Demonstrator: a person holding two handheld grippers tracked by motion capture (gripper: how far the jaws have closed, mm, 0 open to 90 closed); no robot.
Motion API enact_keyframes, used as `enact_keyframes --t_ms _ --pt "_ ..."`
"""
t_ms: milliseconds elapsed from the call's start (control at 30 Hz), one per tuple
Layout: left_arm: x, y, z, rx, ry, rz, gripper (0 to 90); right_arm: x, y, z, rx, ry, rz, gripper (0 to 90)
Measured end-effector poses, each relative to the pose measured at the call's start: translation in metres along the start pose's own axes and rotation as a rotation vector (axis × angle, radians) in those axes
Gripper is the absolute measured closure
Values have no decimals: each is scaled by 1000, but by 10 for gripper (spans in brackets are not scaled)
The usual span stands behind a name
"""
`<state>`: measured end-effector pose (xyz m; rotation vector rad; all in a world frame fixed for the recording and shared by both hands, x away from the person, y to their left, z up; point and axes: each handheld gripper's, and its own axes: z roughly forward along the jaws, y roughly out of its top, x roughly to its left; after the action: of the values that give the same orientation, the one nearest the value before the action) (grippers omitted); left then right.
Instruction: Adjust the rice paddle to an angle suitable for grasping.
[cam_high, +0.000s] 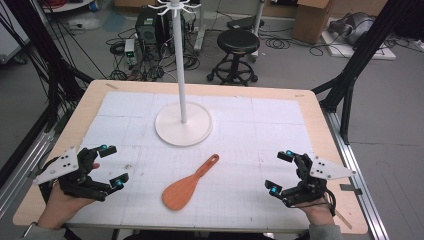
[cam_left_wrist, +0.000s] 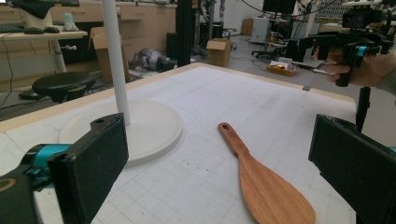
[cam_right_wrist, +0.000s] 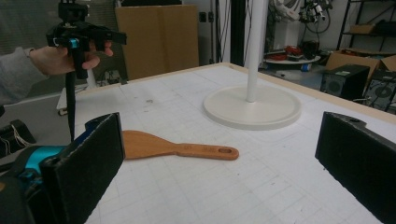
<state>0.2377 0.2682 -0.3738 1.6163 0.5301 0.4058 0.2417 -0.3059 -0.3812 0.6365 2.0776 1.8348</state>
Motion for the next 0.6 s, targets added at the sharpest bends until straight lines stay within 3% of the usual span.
enact_keyframes --t_ms 133,267,467,533,600 --pt "0 0 1 12 -4 -3 52 -1 -2 -1 2 -6 12 0" --pt "1 1 3 45 -8 -61 52 -1 -3 1 12 -6 13 0" --pt "-2 1 6 46 -11 -16 54 -2 -4 1 23 -11 19 0" --pt "-3 1 6 62 -16 -23 112 -2 -5 1 21 -10 21 0" --pt "-4 1 5 80 -40 -31 251 -2 -5 1 25 -20 30 0"
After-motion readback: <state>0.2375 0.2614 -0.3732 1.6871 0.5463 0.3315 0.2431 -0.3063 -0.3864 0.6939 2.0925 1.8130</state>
